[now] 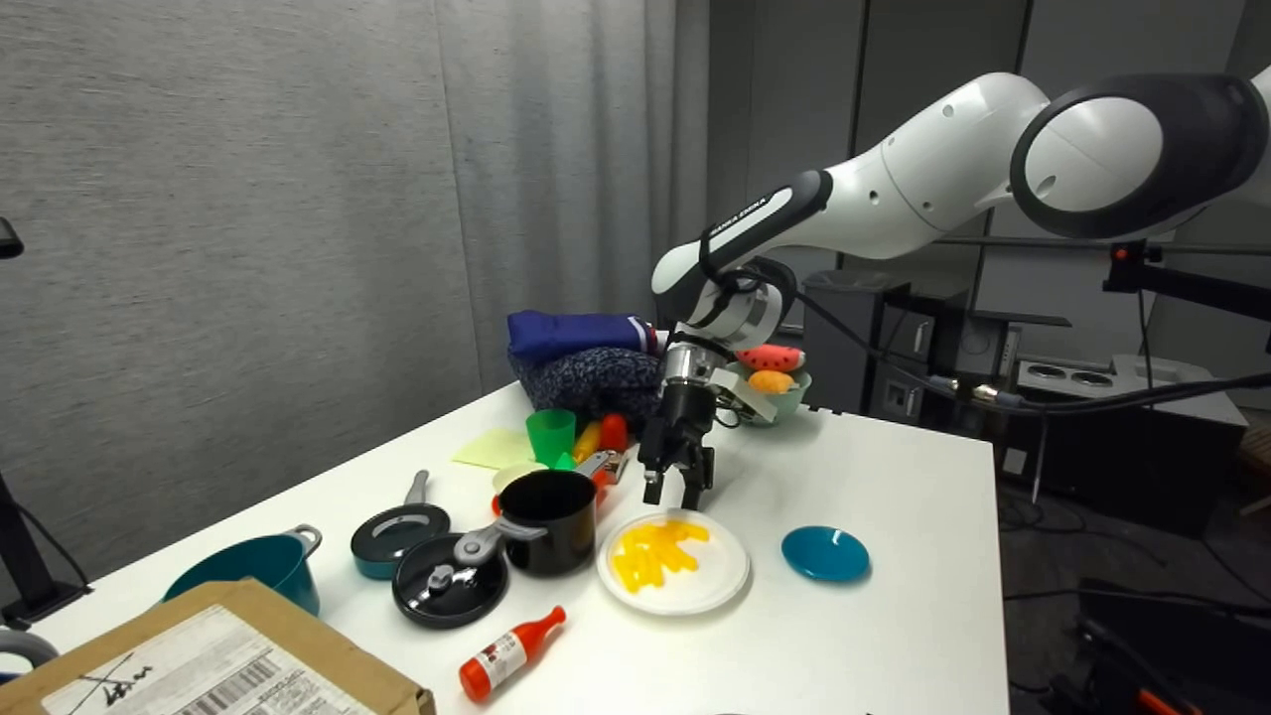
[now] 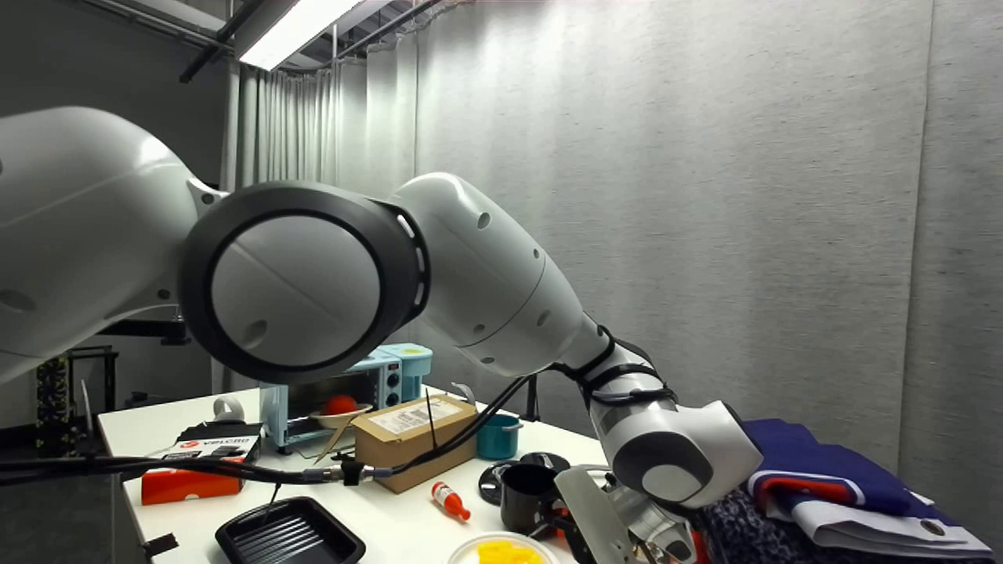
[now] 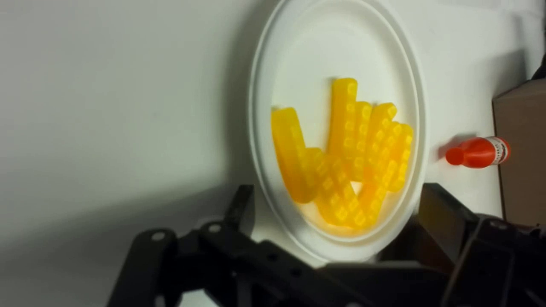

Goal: Pour the fries on the white plate into the black pot

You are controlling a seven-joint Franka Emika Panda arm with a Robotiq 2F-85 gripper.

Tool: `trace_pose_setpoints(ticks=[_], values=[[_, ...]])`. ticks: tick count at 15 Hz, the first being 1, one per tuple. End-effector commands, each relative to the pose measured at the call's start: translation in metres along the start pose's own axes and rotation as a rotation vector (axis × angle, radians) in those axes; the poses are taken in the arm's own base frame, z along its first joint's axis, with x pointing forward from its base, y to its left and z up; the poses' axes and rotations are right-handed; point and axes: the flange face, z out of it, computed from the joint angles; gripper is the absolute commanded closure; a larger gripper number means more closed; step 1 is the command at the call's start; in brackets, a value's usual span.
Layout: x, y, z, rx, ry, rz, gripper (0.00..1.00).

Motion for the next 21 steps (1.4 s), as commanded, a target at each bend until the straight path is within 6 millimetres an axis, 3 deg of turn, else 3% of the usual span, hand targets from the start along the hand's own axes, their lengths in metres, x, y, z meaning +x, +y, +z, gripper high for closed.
trace_pose_setpoints(ticks=[1, 4, 5, 10, 15, 16, 21], values=[[0.011, -0.015, 0.024, 0.024, -0.031, -0.007, 0.0], [0.018, -0.027, 0.043, 0.015, -0.047, -0.014, 0.0], [0.02, -0.033, 0.047, 0.014, -0.05, -0.019, 0.2], [0.03, -0.05, 0.062, 0.011, -0.06, -0.02, 0.58], [0.035, -0.053, 0.069, 0.012, -0.063, -0.019, 0.95], [0.037, -0.054, 0.069, 0.014, -0.06, -0.019, 0.99], [0.039, -0.059, 0.053, -0.034, -0.025, -0.047, 1.0]])
